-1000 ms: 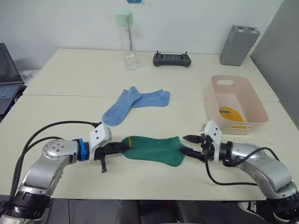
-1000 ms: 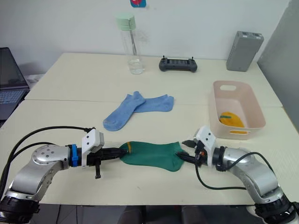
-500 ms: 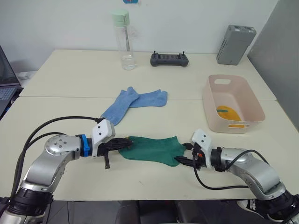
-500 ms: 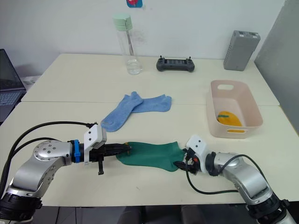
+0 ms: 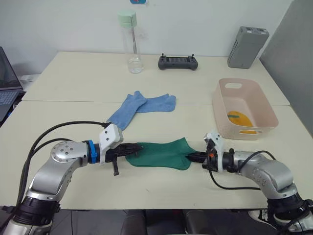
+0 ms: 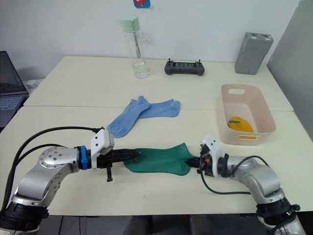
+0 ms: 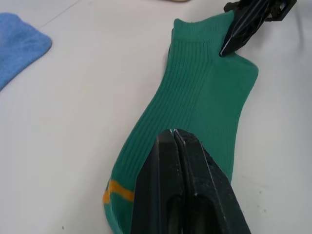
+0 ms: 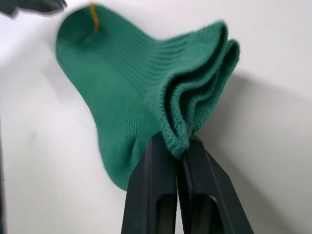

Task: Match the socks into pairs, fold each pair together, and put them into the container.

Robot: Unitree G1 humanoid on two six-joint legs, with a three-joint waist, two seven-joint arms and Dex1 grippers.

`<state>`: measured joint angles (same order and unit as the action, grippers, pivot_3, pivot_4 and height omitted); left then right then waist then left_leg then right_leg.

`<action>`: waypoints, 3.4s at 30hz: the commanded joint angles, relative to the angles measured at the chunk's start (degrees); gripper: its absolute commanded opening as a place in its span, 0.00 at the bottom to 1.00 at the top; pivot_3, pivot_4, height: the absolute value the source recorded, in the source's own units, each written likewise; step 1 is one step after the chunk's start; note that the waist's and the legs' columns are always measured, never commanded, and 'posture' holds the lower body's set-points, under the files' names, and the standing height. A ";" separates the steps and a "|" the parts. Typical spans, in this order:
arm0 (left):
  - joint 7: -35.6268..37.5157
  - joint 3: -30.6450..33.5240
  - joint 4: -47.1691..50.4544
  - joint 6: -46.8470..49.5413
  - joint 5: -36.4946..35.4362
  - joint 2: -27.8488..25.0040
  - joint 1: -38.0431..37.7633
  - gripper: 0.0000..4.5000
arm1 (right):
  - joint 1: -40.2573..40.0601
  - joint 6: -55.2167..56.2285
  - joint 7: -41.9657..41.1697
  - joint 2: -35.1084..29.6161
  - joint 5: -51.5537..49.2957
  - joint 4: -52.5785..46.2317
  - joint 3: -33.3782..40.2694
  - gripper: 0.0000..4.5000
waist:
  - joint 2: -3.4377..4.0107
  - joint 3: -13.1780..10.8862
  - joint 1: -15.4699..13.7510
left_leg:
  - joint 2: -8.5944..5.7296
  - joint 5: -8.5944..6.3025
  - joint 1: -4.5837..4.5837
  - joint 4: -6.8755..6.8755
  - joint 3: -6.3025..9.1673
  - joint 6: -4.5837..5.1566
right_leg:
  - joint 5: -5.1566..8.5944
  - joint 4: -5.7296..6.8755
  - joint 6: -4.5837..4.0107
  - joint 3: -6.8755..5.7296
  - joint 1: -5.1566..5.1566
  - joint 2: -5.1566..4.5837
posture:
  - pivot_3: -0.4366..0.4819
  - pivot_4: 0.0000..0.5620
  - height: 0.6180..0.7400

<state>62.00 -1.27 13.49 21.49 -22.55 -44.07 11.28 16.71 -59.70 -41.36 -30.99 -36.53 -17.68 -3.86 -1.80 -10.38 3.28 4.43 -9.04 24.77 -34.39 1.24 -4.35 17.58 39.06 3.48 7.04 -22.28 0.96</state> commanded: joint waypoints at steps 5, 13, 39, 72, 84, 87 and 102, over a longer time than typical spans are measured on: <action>-0.84 -7.43 -1.18 -1.23 3.15 5.47 4.24 0.00 | 3.03 -6.19 -4.12 -2.67 -7.07 0.37 2.97 0.01 | 0.00 0.00 -0.15 | -0.03 0.00 0.03 0.00 0.04 0.00 | 0.00 -0.01 0.00 -0.02 0.01 0.00 | 0.48 0.27 1.00; -2.05 -14.96 -7.84 -2.75 9.86 11.07 9.12 0.00 | 5.14 -7.04 -5.10 -3.25 -7.83 3.15 4.06 0.01 | 0.00 0.00 0.10 | -0.05 0.00 0.05 -0.15 0.05 0.01 | -0.05 0.02 0.09 0.02 0.02 0.03 | 0.48 0.27 1.00; 3.41 -8.53 -4.02 4.20 5.75 1.95 6.24 0.00 | 14.22 -10.78 2.83 15.65 -14.19 6.60 -2.44 0.01 | 0.06 0.01 0.97 | 0.02 0.00 0.08 -0.16 0.09 0.01 | -0.06 0.05 0.09 -0.02 0.00 0.08 | 0.48 0.27 1.00; 4.56 0.72 3.70 13.36 -3.98 -6.43 11.16 0.00 | 21.14 -12.42 -0.69 16.25 -8.49 11.58 -2.47 0.91 | 0.06 0.00 1.22 | 0.02 -0.01 0.14 0.10 0.10 0.00 | 0.03 -0.02 -0.06 -0.12 -0.11 0.05 | 0.48 0.27 1.00; 4.35 -6.42 -2.92 -4.41 10.44 -8.90 0.64 0.00 | 14.34 -16.54 8.02 16.33 -5.40 11.53 -2.59 0.91 | 0.06 0.00 1.52 | 0.04 0.00 0.10 0.21 0.05 0.01 | 0.05 0.02 -0.11 -0.04 -0.19 0.06 | 0.48 0.27 1.00; 4.64 -6.01 -4.01 -4.98 10.44 -9.04 -0.35 0.00 | 14.91 -17.71 9.51 19.34 -5.44 14.36 -1.88 0.91 | 0.04 0.01 1.65 | 0.04 0.00 0.10 0.21 0.02 0.01 | 0.05 0.01 -0.11 -0.02 -0.21 0.06 | 0.48 0.27 1.00; 3.44 -3.55 -3.13 -3.53 8.76 -8.53 -1.09 0.00 | 19.17 -12.79 9.36 31.39 -1.15 26.99 -7.30 0.91 | 0.05 0.02 1.92 | 0.14 0.00 0.03 0.29 0.06 0.01 | 0.08 0.06 -0.15 -0.07 -0.21 0.17 | 0.48 0.27 1.00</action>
<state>65.76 -6.42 9.34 17.44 -13.43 -52.48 10.40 35.71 -73.26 -31.79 -0.69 -38.93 7.57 -9.41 -1.76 -10.36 5.20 4.57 -9.04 24.80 -34.09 1.31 -4.35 17.65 39.12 3.33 6.96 -22.49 1.13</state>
